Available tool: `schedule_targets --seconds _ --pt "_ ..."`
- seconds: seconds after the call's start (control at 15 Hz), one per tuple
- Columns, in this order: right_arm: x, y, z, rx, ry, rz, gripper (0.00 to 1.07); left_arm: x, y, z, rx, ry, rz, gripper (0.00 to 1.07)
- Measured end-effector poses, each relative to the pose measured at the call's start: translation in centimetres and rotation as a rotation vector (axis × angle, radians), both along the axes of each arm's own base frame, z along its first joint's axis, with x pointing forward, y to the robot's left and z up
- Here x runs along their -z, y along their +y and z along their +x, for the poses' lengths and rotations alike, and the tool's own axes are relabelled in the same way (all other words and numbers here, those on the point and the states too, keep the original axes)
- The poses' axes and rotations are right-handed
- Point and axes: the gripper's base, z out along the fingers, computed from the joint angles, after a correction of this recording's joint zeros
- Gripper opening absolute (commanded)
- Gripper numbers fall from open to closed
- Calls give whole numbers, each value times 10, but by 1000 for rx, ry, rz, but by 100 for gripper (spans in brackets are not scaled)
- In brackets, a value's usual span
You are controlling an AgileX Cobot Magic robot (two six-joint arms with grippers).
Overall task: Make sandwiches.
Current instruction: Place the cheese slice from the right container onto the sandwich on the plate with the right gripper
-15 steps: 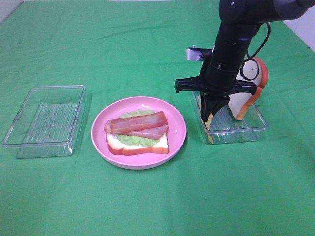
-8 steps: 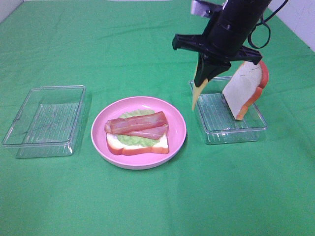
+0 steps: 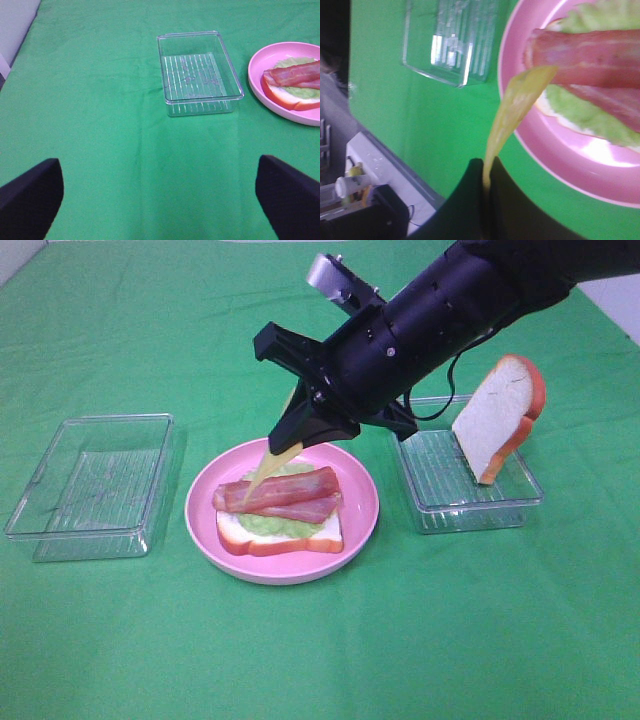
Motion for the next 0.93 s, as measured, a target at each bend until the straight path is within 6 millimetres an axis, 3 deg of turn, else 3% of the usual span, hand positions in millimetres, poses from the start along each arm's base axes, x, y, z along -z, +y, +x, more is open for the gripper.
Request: schedule_targets --seconds 0.33,0.67,0.93 --pt "3 15 2 -33 -23 195 0 0 0 0 1 0 -1 98" --pt "51 36 35 -46 46 190 0 0 0 0 1 0 -1 98" --pt "75 38 39 -41 90 167 0 0 0 0 1 0 -1 98"
